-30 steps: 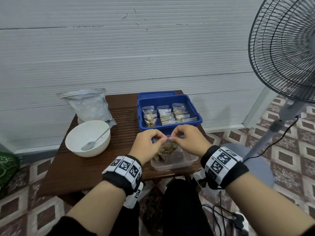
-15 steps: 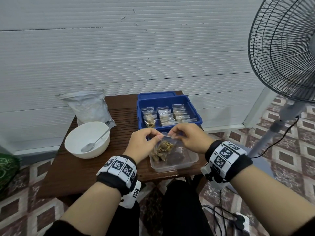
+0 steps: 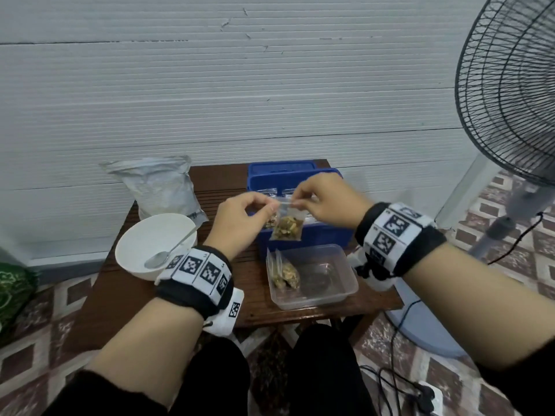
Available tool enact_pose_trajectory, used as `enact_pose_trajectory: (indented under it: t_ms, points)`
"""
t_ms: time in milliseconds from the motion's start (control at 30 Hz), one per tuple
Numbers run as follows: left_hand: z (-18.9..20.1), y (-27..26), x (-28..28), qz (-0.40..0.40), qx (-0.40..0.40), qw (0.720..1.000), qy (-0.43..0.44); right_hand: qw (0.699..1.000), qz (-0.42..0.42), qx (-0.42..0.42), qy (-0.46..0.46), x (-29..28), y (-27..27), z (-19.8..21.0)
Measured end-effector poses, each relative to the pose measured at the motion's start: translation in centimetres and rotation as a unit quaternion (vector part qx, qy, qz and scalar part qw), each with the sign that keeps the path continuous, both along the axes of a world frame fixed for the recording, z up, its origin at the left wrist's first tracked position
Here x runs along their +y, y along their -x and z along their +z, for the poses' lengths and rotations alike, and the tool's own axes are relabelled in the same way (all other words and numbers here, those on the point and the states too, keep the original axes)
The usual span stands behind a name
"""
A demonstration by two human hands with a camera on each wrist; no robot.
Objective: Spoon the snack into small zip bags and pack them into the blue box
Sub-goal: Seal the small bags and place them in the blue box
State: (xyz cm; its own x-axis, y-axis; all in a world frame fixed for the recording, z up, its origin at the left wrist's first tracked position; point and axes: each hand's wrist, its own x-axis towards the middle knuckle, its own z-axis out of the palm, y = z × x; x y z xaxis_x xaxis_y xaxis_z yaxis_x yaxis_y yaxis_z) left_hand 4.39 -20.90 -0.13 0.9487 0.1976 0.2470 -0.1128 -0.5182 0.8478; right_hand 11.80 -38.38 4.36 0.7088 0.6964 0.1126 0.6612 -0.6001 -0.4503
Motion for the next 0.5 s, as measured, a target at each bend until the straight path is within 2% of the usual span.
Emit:
enact_pose_trajectory:
  t_ms: [100, 200, 300, 500]
  points:
    - [0.3, -1.5, 1.6, 0.028, 0.005, 0.999, 0.026, 1.000, 0.001, 0.003, 0.025, 2.0, -2.5, 2.0]
    - [-1.0, -2.7, 3.3, 0.087, 0.043, 0.995, 0.032, 0.994, 0.010, 0.011, 0.104, 4.2, -5.2, 2.9]
    - [-2.9, -3.4, 4.3, 0.113, 0.091, 0.989, 0.041, 0.982, 0.020, 0.026, 0.187, 6.8, -7.8, 2.0]
    - [-6.8, -5.2, 5.4, 0.108, 0.163, 0.978, 0.069, 0.939, 0.062, 0.062, 0.332, 11.1, -11.4, -1.5]
